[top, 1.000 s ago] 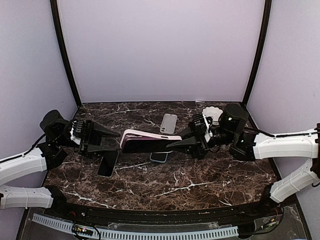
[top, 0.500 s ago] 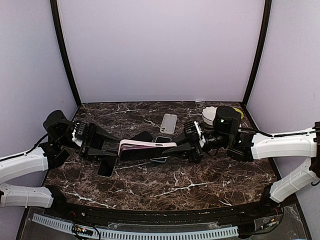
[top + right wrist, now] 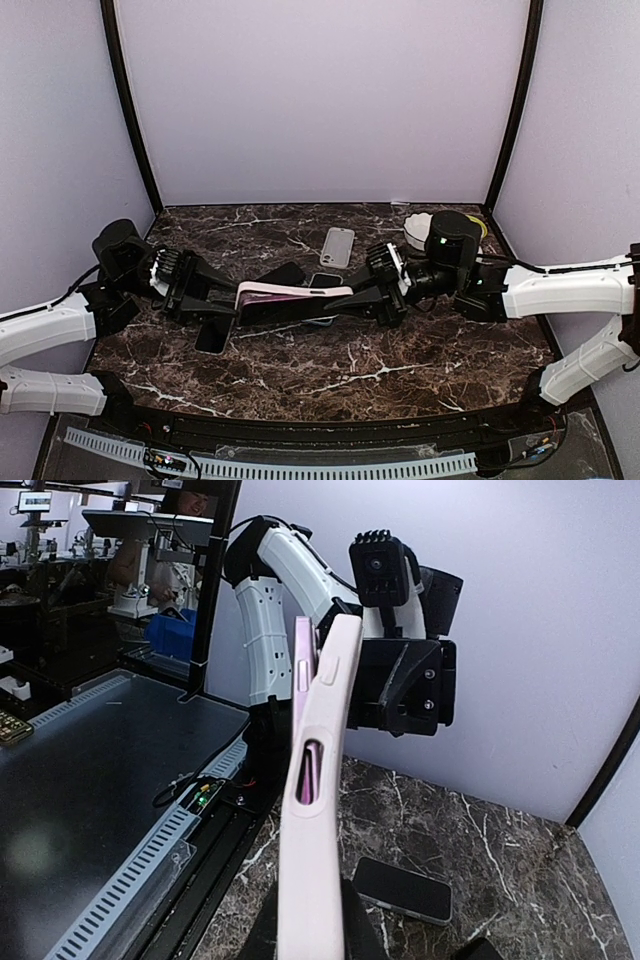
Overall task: Take the phone out of the phone case
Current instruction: Pass from the right arm to the left
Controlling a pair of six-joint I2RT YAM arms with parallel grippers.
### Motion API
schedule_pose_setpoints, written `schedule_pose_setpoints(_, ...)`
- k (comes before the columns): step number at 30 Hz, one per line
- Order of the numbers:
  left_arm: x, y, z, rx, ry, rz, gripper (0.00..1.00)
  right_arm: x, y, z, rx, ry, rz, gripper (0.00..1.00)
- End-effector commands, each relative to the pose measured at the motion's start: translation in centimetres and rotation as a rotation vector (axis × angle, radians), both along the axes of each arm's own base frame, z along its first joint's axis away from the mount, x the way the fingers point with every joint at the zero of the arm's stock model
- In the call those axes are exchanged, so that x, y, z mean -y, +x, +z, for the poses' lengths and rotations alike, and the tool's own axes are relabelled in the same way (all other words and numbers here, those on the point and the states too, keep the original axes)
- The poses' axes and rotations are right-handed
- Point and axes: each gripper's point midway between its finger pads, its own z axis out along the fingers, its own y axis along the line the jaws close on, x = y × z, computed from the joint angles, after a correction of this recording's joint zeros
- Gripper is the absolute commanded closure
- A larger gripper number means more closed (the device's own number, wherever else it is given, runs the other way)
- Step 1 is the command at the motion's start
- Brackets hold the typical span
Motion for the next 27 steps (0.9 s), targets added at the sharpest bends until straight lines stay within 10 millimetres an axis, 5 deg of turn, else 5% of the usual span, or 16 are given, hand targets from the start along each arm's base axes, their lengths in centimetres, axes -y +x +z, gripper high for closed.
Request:
schedule_pose_setpoints(1, 0.4, 1.0, 0.6, 0.029, -0.003, 0.055, 0.64, 0.1, -2.3, 3.8, 0.053, 0.109, 0.115, 1.00)
schedule_pose_setpoints(8, 0.5, 1.6, 0.4, 0.043, 0.005, 0.084, 0.73, -0.2, -3.3, 4.1, 0.040, 0.108, 0.159, 1.00)
schedule_pose_setpoints(13, 0.6, 3.6, 0.0, 0.089, 0.026, 0.204, 0.99, -0.7, -4.0, 4.0, 0.019, 0.111, 0.164, 1.00)
schedule_pose_setpoints(18, 0.2, 6.5, -0.2, 0.141, 0.047, 0.385, 1.00, -0.7, -4.5, 3.6, -0.003, 0.086, 0.174, 1.00)
schedule_pose_setpoints(27, -0.5, 8.2, 0.0, 0.192, 0.049, 0.508, 0.98, -0.7, -4.7, 2.6, -0.025, 0.031, 0.181, 1.00)
